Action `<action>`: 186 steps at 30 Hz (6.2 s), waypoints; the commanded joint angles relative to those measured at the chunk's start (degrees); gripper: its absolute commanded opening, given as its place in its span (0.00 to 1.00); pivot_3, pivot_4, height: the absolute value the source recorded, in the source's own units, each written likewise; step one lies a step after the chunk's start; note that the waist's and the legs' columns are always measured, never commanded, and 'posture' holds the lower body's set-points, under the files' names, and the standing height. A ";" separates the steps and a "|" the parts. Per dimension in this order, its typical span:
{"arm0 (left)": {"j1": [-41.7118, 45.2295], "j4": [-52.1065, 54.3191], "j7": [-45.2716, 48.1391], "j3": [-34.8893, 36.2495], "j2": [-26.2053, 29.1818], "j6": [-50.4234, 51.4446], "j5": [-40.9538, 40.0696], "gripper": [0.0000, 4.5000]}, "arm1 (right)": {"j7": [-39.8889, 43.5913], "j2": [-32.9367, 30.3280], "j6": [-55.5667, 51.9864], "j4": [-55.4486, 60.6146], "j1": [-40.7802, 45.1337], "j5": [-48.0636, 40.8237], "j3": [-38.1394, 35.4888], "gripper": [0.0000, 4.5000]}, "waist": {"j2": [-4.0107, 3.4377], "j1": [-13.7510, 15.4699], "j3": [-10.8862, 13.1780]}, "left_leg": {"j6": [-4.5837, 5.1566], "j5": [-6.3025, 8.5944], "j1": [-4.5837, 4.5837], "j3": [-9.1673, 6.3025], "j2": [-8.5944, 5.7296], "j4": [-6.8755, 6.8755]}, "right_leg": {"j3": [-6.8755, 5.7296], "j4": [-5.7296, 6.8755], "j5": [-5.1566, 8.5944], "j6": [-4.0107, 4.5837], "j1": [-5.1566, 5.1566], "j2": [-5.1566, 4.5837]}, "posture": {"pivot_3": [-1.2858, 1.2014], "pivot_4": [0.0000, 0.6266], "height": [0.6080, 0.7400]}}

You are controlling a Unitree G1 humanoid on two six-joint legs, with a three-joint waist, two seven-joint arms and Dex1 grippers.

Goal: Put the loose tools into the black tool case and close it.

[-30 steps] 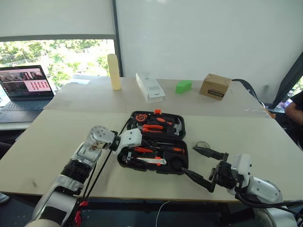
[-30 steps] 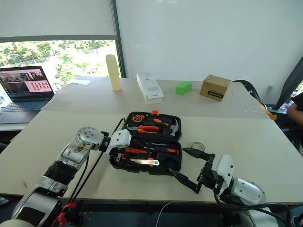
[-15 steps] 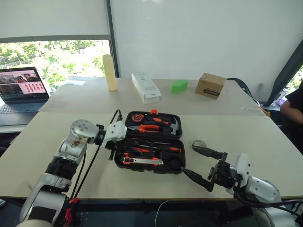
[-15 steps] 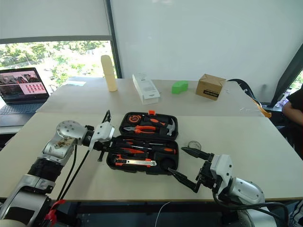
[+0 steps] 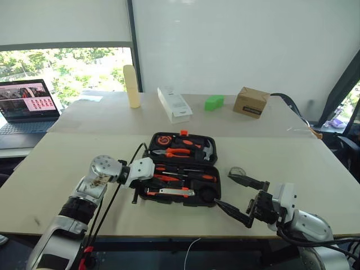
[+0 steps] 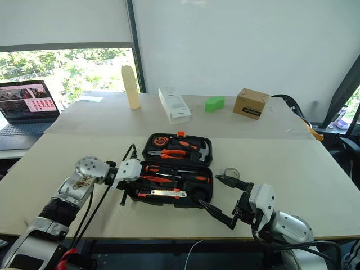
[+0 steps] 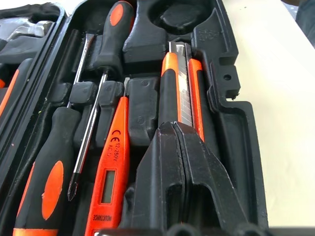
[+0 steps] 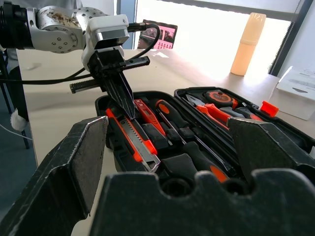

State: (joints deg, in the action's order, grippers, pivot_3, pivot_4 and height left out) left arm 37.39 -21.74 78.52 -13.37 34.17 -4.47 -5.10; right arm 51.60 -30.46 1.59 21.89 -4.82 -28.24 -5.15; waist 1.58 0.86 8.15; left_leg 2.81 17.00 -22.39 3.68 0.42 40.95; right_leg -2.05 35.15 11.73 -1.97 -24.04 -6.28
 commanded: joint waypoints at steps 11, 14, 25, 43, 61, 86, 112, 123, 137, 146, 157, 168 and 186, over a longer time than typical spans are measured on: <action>-4.20 -0.59 -3.43 -5.05 1.39 2.61 6.04 0.01 | -0.45 -0.47 0.54 1.31 0.05 -0.44 -1.69 1.00 | -0.28 -0.19 -0.19 | 0.01 0.01 0.18 0.03 0.04 -0.03 | 0.07 0.06 0.01 0.00 0.10 -0.01 | 0.52 0.24 1.00; -4.58 -2.41 -7.96 -7.03 1.76 0.48 11.26 0.01 | -0.46 -0.46 0.74 1.06 0.14 -0.27 -1.81 1.00 | -0.36 -0.30 -0.26 | 0.01 0.01 0.27 0.05 0.03 -0.07 | 0.10 0.03 0.01 0.01 0.17 0.00 | 0.52 0.24 1.00; -7.34 4.07 -9.18 -2.92 -0.11 0.56 5.13 0.01 | -0.47 -1.40 1.80 0.00 -1.31 -0.16 -5.30 1.00 | -0.81 -0.22 -0.54 | 0.13 0.22 1.21 0.18 0.25 -0.23 | 0.21 -0.04 0.16 -0.01 1.00 0.02 | 0.52 0.24 1.00; -24.44 9.47 4.11 24.72 13.86 0.66 -21.43 0.93 | 4.20 -3.52 8.78 -8.94 -23.33 1.24 -24.26 1.00 | -0.77 -0.57 -0.34 | 0.11 0.52 0.67 0.25 0.33 -0.22 | 0.22 -0.13 0.35 -0.03 0.46 0.00 | 0.52 0.24 1.00; -27.20 15.45 1.39 24.98 10.89 5.48 -24.01 1.00 | 11.74 -18.90 -17.32 -38.26 37.00 23.70 16.83 0.88 | -0.65 -0.20 -0.14 | -0.32 0.24 -0.17 0.35 0.28 -0.19 | 0.09 -0.08 0.18 0.03 -0.30 0.13 | 0.52 0.24 1.00; -28.36 18.41 3.16 23.29 9.23 2.05 -24.14 1.00 | 27.17 -17.01 -20.89 -12.20 36.90 6.39 14.82 0.01 | -0.70 -0.98 -0.08 | -0.17 0.34 -0.15 0.32 0.36 -0.12 | -0.06 -0.08 0.10 -0.11 -0.23 0.03 | 0.52 0.24 1.00; -29.78 20.82 2.33 21.94 9.66 3.06 -23.11 1.00 | 21.77 -11.77 -26.36 -15.32 39.68 22.08 28.59 0.18 | -0.68 -0.72 -0.07 | -0.14 0.35 -0.05 0.33 0.28 -0.01 | -0.08 -0.09 0.13 -0.04 -0.20 0.00 | 0.52 0.24 1.00; -27.90 15.85 -0.53 23.42 10.41 5.25 -22.63 1.00 | 26.20 -12.18 -27.29 -15.97 42.44 8.04 13.71 0.61 | -0.72 -0.51 -0.04 | -0.15 0.35 -0.06 0.29 0.30 -0.03 | -0.12 -0.07 0.13 -0.04 -0.18 0.02 | 0.52 0.24 1.00; -26.76 13.60 2.01 22.70 10.45 1.20 -21.40 1.00 | 17.53 -12.67 -33.62 -3.35 28.07 3.64 11.96 0.61 | -0.70 -1.52 -0.03 | -0.12 0.37 0.04 0.39 0.37 -0.07 | -0.16 -0.09 0.15 0.01 -0.20 0.00 | 0.52 0.24 1.00; -28.23 15.09 2.93 22.11 10.12 0.84 -21.75 1.00 | 4.94 -9.33 -47.08 2.06 31.19 8.00 20.51 0.61 | -0.70 -1.06 -0.03 | -0.11 0.38 0.02 0.32 0.32 -0.05 | -0.19 -0.04 0.15 0.07 -0.22 -0.09 | 0.52 0.24 1.00; -29.18 15.63 3.57 22.77 10.46 0.91 -22.23 1.00 | 4.40 -10.82 -48.35 0.69 34.26 8.90 21.61 0.61 | -0.70 -0.98 -0.02 | -0.10 0.39 0.00 0.34 0.31 -0.06 | -0.21 -0.06 0.15 0.07 -0.23 -0.05 | 0.52 0.24 1.00; -28.72 15.72 3.22 22.60 10.22 0.84 -22.07 1.00 | 4.15 -10.15 -49.20 -1.30 36.22 10.22 24.36 0.24 | -0.70 -1.02 -0.02 | -0.09 0.39 -0.01 0.33 0.32 -0.06 | -0.21 -0.06 0.15 0.07 -0.24 -0.04 | 0.52 0.24 1.00; -28.38 15.08 2.77 21.43 9.10 -0.12 -21.33 1.00 | 10.51 -17.55 -49.52 -3.16 38.74 12.71 27.98 0.01 | -0.70 -0.86 -0.02 | -0.07 0.40 -0.02 0.32 0.32 -0.06 | -0.21 -0.09 0.15 0.07 -0.24 -0.05 | 0.52 0.24 1.00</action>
State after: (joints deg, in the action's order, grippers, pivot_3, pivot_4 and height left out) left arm 8.44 -7.43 81.34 7.76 43.40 -3.03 -26.59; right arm 61.86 -47.68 -47.91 19.02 32.98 -16.55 22.25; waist 0.88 0.00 8.12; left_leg 2.75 17.41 -22.41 4.01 0.74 40.89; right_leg -2.27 35.05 11.88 -1.91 -24.28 -6.34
